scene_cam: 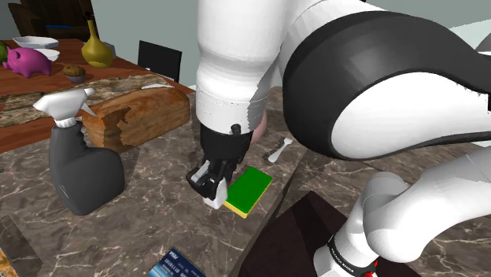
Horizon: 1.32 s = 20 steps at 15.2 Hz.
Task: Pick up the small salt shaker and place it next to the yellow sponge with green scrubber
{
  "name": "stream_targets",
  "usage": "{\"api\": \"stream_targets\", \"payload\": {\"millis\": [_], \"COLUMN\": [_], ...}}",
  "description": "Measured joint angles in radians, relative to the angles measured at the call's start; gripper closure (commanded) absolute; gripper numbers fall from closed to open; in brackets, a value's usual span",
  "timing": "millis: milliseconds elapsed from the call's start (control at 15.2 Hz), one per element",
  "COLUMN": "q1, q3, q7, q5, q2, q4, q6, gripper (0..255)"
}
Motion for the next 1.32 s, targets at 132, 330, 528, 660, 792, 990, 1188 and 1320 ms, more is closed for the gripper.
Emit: {"api": "stream_targets", "payload": {"millis": [132,330,528,660,792,990,1188,1320], "q1": [0.002,0.003,0.006,0.005,0.005,0.005,0.005,0.005], "q3": [0.000,0.009,0.011,0.011,0.011,0.011,0.011,0.008], "q7": [-0.002,0.003,0.004,0.004,0.004,0.004,0.004,0.002], "q5": [0.003,0.005,0.008,0.008,0.008,0.008,0.008,0.007], "q2": [-0.005,-0.001,-0.004,-0.003,-0.003,-0.003,-0.003,-0.005], "q4": [-0.032,-0.067,-0.087,-0.089,-0.090,-0.090,-0.090,-0.077], "q6": [0.027,0.066,0.083,0.086,0.087,0.087,0.087,0.073], "gripper": [255,255,255,255,255,0,0,0]}}
